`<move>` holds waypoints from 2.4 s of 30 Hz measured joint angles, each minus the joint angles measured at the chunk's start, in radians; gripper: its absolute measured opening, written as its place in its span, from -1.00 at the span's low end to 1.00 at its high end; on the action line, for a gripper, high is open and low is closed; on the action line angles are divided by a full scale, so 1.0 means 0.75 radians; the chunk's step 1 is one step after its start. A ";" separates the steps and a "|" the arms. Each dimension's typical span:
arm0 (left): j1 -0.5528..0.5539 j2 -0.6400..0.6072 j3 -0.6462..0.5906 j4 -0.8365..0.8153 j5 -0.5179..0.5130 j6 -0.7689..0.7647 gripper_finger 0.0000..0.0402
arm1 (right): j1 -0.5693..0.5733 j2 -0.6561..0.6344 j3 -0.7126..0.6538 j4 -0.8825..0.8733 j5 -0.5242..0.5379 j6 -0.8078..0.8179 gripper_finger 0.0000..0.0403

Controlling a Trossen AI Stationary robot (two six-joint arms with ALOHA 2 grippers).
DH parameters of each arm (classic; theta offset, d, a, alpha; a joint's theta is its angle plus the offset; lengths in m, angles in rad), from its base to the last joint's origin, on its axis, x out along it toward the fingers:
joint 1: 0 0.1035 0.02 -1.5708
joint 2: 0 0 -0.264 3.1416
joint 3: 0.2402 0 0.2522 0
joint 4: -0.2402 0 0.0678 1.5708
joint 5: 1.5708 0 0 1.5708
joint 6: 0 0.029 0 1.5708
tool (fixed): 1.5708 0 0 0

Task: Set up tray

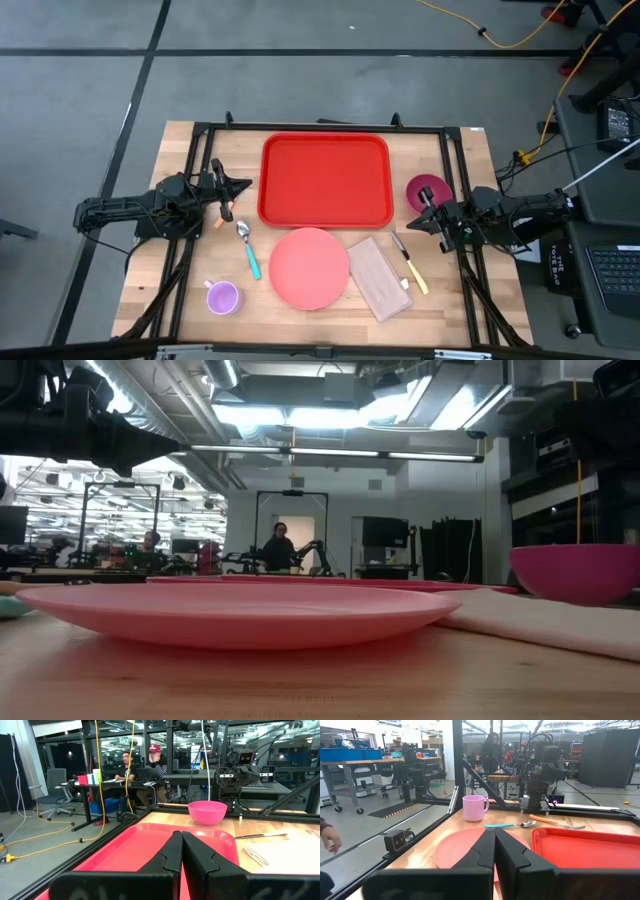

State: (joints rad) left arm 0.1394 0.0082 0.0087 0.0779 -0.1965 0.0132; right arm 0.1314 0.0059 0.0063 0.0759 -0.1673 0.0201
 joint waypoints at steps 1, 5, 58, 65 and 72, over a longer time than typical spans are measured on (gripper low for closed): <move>-0.001 0.000 0.000 0.000 0.000 0.000 -0.98 | 0.000 0.001 0.000 0.000 0.001 0.000 -0.96; 0.000 0.000 0.000 0.000 0.000 0.000 -0.98 | 0.000 0.001 0.000 0.000 0.000 0.000 -0.96; 0.000 0.000 0.000 0.000 0.054 -0.019 -0.98 | 0.000 0.001 0.000 0.000 0.083 0.032 -0.96; 0.000 0.061 0.023 -0.004 0.190 -0.080 -0.99 | 0.000 0.001 0.001 -0.004 0.172 -0.003 -0.98; -0.001 0.242 0.090 -0.001 0.199 -0.080 -0.99 | 0.000 0.048 0.009 -0.004 0.253 0.019 -0.99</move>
State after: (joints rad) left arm 0.1390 0.1897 0.0758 0.0772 -0.0475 -0.0467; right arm 0.1312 0.0421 0.0133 0.0729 0.0226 0.0344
